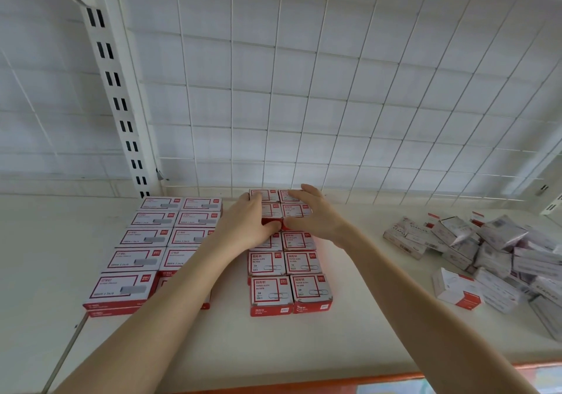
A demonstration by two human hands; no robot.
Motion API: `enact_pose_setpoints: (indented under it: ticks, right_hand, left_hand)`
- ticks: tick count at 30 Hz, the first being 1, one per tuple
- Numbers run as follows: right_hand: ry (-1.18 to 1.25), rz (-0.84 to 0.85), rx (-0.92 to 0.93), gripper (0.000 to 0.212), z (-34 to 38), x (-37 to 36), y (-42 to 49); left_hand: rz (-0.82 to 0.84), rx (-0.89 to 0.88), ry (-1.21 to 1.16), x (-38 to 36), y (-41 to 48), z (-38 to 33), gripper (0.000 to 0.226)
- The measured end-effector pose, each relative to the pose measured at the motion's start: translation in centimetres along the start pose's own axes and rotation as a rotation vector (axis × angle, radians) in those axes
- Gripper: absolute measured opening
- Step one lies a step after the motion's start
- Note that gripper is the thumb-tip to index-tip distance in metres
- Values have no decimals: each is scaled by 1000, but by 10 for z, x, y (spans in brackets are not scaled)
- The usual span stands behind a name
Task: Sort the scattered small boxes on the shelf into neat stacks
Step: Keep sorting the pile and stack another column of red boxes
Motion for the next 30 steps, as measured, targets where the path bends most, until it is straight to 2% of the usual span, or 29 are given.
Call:
enact_pose_setpoints:
  ticks: [7,10,14,21,26,30]
  right_hand:
    - [-204,-66,15,66,-15,12,-29]
    - [-334,-101,-17,65,-26,25,-51]
    - [-486,-204,-38,62,-40,50,-81]
    - [-601,-323,-67,54,-83,100,-129]
    - [-599,-365,-103,50,-134,147,-158]
    - [-598,-483,-134,47,-183,193,-182]
  left_hand:
    - [-72,-114,315,2,-22,-28,62]
    - [-110,-216,394,-5,-28,-54,58]
    - [-84,-331,433,-25,-31,-94,53]
    - [-20,-379,450,-70,-27,-157,51]
    - [-49,-428,306,-100,-30,-220,46]
    - [-49,-436,224,-132,-31,-274,44]
Point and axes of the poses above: each hand's wrist, its own y-axis towards the middle knuckle, its own x-axis out of the back of the hand, z = x × y, the point moved 10 cm from there along y, towards the middle knuckle, and after that the axes turned 9 degrees about -y, right-handed, at the moved point
